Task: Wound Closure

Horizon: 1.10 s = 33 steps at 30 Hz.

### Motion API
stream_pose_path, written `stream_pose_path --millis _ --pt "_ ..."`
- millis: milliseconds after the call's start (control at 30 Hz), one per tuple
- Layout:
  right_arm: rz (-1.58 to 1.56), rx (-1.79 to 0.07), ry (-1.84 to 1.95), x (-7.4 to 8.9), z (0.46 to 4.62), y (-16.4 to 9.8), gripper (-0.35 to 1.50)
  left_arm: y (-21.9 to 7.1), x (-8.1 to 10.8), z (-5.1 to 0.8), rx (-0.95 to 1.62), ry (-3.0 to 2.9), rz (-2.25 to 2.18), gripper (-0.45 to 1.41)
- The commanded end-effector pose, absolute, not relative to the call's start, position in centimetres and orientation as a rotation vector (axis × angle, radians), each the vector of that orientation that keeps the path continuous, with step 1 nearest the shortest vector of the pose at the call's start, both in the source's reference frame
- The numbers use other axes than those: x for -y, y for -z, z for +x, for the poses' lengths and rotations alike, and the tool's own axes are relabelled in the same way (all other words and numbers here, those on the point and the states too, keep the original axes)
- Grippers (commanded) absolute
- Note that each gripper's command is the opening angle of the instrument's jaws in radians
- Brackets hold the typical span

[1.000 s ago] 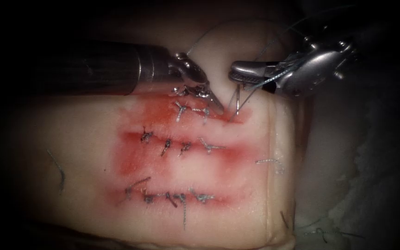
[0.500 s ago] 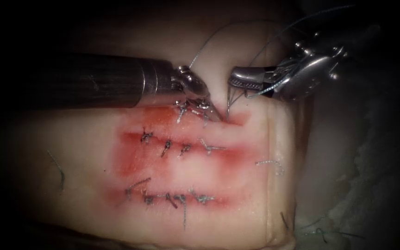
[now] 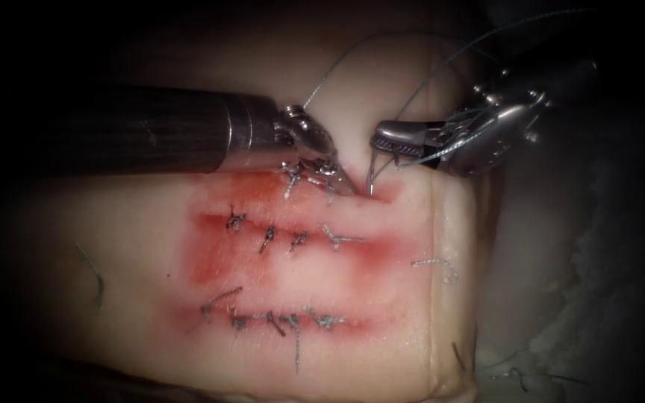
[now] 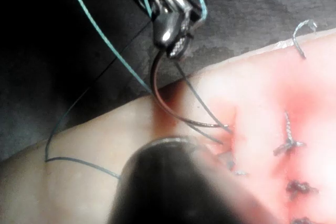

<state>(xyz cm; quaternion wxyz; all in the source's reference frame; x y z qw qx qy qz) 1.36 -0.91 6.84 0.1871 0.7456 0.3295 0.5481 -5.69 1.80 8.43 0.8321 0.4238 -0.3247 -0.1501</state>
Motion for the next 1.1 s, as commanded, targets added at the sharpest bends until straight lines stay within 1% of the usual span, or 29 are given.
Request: stream_pose_path --millis 33,100,200,500,933,1100 --pt "2.102 -0.93 -1.537 0.92 1.43 -6.87 -0.35 -8.45 -1.86 -5.76 0.694 0.315 0.897 -0.45" --pt "2.059 -0.98 -1.514 0.92 1.4 -6.89 -0.35 -8.44 -1.85 -5.76 0.69 0.301 0.907 -0.45" --pt "2.052 -1.001 -1.495 0.93 1.39 -6.91 -0.35 -8.43 -1.84 -5.76 0.7 0.26 0.912 -0.45" --pt "2.113 -1.076 -1.441 0.96 1.4 -6.94 -0.35 -8.41 -1.82 -5.71 0.819 0.077 0.902 -0.45" --pt "2.125 -1.068 -1.453 0.99 1.41 -6.97 -0.35 -8.39 -1.87 -5.7 0.849 0.052 0.887 -0.45" --pt "2.174 -1.022 -1.493 1.0 1.4 -6.98 -0.35 -8.39 -1.89 -5.73 0.855 0.065 0.872 -0.45"
